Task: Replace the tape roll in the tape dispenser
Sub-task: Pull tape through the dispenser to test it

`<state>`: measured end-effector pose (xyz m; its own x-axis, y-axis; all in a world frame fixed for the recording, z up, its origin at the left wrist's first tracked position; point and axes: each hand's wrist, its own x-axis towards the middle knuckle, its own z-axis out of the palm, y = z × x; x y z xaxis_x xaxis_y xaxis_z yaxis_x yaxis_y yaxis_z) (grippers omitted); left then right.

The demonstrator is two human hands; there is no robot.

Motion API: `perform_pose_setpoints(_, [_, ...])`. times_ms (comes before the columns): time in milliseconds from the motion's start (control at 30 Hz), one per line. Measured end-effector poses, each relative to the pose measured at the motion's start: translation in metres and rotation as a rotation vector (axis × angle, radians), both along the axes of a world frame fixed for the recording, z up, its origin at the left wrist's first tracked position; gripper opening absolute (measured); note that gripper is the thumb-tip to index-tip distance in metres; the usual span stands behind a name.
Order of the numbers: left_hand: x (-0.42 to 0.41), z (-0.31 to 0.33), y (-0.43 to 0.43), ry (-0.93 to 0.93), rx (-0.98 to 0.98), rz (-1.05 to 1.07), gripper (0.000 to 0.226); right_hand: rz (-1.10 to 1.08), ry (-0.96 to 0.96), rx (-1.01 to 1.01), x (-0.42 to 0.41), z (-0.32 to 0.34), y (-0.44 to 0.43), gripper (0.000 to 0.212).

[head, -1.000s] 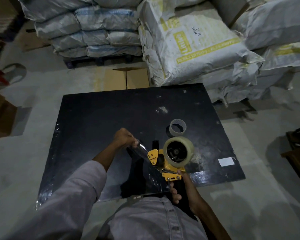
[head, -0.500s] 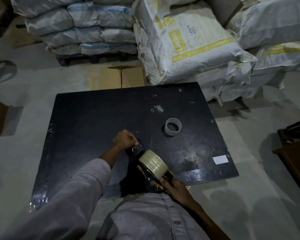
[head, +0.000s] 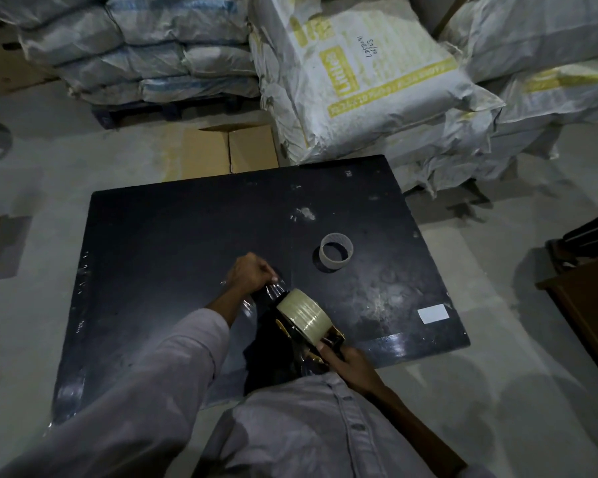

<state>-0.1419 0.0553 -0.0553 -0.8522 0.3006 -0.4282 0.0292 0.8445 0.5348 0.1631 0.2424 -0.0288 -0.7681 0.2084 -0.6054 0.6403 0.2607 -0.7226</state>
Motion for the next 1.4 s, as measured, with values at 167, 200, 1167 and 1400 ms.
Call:
perform_pose_setpoints(167, [-0.016,0.007,0.017,0.019,-0.051,0.003,0.013,-0.017,-0.025,0.021,-0.018,0.005,0.003,0.069])
perform_pose_setpoints(200, [-0.02,0.005,0.019,0.029,-0.062,0.004,0.014,-0.02,-0.012,0.045,-0.021,0.003,0.004,0.077])
perform_pose_setpoints(1167, [0.053,-0.043,-0.043,0.383,-0.285,-0.682,0.099,-0.012,-0.097,0.007,-0.022,-0.036,0.026,0.081])
perform_pose_setpoints(1400, [0.059,-0.036,-0.034,0.394,-0.374,-0.656,0.091,0.001,-0.081,-0.054,-0.02,-0.001,0.018,0.058])
